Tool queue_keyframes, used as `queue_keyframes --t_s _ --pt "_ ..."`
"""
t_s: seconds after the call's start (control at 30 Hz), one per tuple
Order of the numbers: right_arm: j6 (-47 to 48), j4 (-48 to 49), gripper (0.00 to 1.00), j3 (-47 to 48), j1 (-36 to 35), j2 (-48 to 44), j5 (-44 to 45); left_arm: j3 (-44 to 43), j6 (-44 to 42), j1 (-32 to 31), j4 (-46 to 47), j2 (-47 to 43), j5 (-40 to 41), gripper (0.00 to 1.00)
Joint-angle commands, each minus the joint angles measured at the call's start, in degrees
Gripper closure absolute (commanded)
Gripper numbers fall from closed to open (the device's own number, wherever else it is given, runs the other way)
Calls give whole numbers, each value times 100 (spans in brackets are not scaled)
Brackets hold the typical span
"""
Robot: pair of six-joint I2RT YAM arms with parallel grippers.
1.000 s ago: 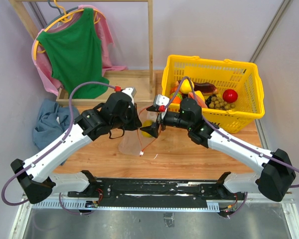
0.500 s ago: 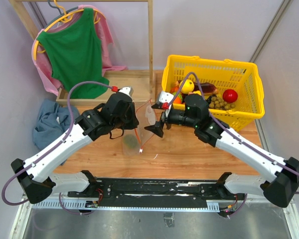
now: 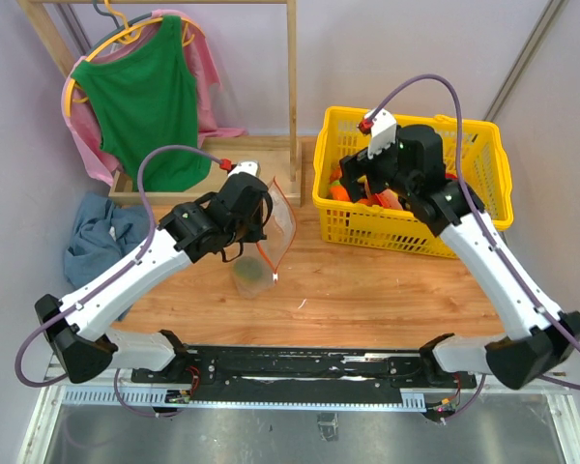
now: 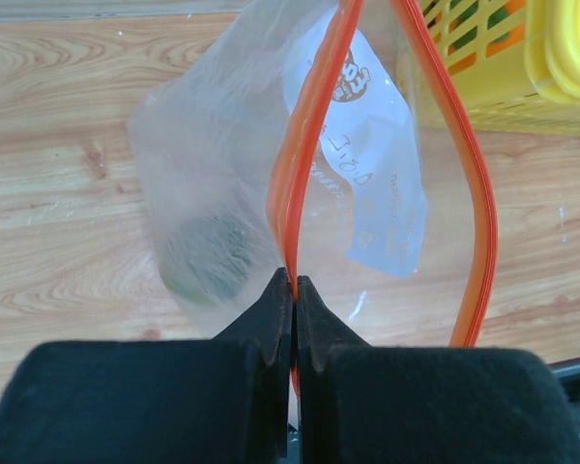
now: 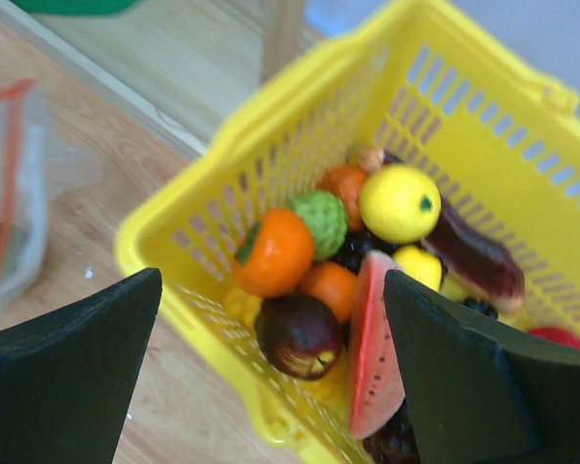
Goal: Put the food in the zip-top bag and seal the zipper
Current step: Pick up the fake fruit from the bin.
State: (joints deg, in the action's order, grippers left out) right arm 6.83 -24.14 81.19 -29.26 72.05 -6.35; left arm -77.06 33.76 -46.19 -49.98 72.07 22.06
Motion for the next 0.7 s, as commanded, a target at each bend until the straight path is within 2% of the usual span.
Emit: queue_keyframes --t_s 0.0,0.1,0.3,0.5,0.67 --pt "-472 -803 3 475 631 622 -83 -245 -234 23 105 141 227 100" --pt "-700 -886 10 684 908 1099 -598 -357 -317 23 186 228 131 100" --pt "-1117 -931 20 941 1032 2120 -1288 -401 -404 23 363 337 -22 100" --pt "-1481 -908 23 1035 1035 2945 -2095 -388 -405 23 467 321 -92 100" --pt "-1606 -908 25 989 1063 3413 -2042 -341 -380 23 517 318 -196 100"
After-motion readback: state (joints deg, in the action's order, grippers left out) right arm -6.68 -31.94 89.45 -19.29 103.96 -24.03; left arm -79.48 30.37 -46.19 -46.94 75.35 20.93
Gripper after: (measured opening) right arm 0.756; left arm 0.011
